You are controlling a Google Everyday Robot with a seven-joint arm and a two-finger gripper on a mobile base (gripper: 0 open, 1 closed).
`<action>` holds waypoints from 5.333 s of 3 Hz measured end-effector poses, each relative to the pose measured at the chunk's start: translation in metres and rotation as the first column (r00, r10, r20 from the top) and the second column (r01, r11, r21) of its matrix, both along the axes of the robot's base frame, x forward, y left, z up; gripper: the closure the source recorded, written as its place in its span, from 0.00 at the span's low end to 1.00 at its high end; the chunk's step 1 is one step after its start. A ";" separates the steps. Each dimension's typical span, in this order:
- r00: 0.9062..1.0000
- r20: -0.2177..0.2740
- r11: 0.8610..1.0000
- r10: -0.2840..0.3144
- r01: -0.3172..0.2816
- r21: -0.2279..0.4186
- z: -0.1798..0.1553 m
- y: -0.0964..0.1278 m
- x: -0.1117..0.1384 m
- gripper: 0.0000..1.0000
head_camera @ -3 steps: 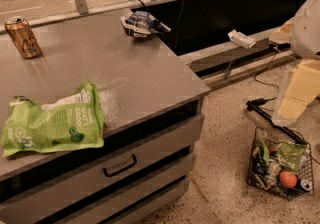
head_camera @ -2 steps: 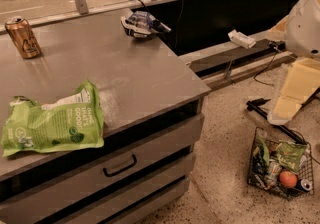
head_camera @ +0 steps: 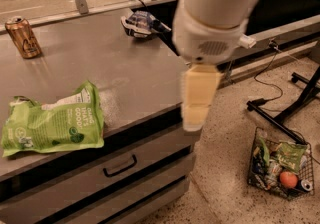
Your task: Pick green rice chip bag
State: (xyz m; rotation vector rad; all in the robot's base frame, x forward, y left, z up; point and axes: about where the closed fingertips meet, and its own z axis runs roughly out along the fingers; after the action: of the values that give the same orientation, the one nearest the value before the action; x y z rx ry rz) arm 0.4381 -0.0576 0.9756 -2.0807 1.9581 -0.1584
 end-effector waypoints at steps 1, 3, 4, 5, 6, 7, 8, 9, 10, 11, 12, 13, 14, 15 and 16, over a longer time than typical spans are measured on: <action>0.983 -0.025 0.980 0.183 -0.184 -0.070 -0.029 0.091 -0.021 0.00; 0.950 -0.059 0.948 0.308 -0.311 -0.071 -0.047 0.154 -0.042 0.00; 0.934 -0.050 0.933 0.353 -0.356 -0.054 -0.047 0.169 -0.027 0.00; 0.927 -0.053 0.928 0.372 -0.372 0.014 -0.055 0.187 -0.002 0.00; 0.923 -0.087 0.923 0.375 -0.364 0.122 -0.078 0.212 0.017 0.00; 0.937 -0.101 0.933 0.336 -0.316 0.171 -0.099 0.230 0.028 0.00; 0.943 -0.067 0.933 0.327 -0.310 0.183 -0.113 0.239 0.038 0.00; 0.936 -0.065 0.926 0.347 -0.331 0.183 -0.125 0.249 0.046 0.17; 0.930 -0.081 0.923 0.358 -0.340 0.181 -0.133 0.255 0.049 0.41; 0.928 -0.099 0.924 0.360 -0.339 0.179 -0.136 0.257 0.051 0.64; 0.928 -0.099 0.924 0.360 -0.339 0.179 -0.135 0.257 0.052 0.87; 0.928 -0.099 0.924 0.360 -0.339 0.179 -0.134 0.257 0.052 1.00; 0.928 -0.099 0.924 0.360 -0.339 0.179 -0.134 0.257 0.052 1.00; 0.928 -0.099 0.924 0.360 -0.339 0.179 -0.133 0.257 0.052 1.00; 0.928 -0.099 0.924 0.360 -0.339 0.179 -0.133 0.257 0.052 1.00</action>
Offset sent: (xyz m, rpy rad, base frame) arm -0.0584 0.2080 -0.1023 -0.1229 0.1945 0.4430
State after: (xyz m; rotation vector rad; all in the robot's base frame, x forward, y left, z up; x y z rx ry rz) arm 0.4897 0.1998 0.8423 -2.3381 1.5658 0.2056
